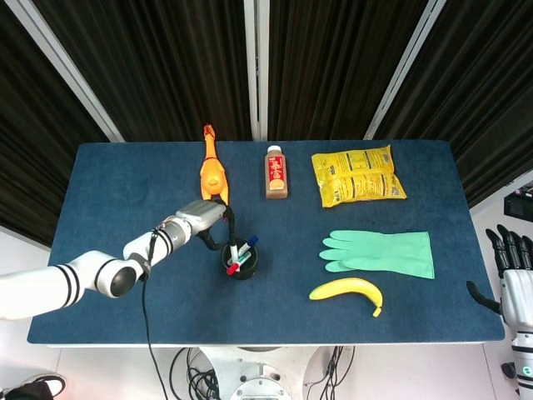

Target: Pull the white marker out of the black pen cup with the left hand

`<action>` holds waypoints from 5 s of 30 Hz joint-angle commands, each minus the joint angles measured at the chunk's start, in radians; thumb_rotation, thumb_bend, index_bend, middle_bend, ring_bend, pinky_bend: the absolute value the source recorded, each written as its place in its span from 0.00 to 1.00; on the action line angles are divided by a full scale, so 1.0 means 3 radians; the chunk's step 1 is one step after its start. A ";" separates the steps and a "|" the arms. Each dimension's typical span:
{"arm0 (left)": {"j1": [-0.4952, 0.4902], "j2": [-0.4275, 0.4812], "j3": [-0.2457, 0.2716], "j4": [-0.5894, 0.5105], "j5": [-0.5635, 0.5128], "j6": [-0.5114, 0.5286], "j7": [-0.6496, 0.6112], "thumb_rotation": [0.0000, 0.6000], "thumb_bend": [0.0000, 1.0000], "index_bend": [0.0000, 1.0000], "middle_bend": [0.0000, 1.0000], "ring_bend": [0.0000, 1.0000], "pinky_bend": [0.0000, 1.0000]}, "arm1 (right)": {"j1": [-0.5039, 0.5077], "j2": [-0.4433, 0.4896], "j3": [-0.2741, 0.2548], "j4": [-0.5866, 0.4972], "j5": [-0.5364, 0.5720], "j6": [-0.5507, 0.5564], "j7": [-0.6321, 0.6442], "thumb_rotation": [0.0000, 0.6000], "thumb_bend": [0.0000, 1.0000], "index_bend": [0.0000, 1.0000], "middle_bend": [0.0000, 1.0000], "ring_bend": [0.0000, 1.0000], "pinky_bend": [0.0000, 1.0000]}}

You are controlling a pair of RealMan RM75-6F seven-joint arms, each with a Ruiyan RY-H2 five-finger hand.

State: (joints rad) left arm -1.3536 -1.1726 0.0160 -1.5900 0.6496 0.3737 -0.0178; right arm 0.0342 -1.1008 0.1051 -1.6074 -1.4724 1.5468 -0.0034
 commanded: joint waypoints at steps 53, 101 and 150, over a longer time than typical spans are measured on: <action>-0.0355 -0.0094 0.0228 0.0066 -0.0403 0.0009 -0.0044 1.00 0.34 0.48 0.20 0.05 0.11 | 0.0027 -0.0015 0.0001 0.0080 0.0101 -0.0128 0.0094 1.00 0.16 0.00 0.00 0.00 0.00; 0.0243 0.1162 -0.0447 -0.1030 0.0159 0.0696 -0.0419 1.00 0.40 0.70 0.27 0.07 0.13 | -0.0003 0.0010 -0.0003 0.0046 0.0078 -0.0074 0.0100 1.00 0.16 0.00 0.00 0.00 0.00; 0.2612 -0.0435 0.1090 0.0251 0.2064 0.4385 0.0510 1.00 0.15 0.00 0.00 0.00 0.00 | 0.0039 -0.0219 -0.0065 0.0312 -0.0151 -0.0010 0.0128 1.00 0.16 0.00 0.00 0.00 0.00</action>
State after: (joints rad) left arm -0.6551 -1.2723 0.2981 -1.5543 1.2208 1.6519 0.1532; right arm 0.0437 -1.1579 0.0892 -1.5208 -1.5082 1.5362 0.0423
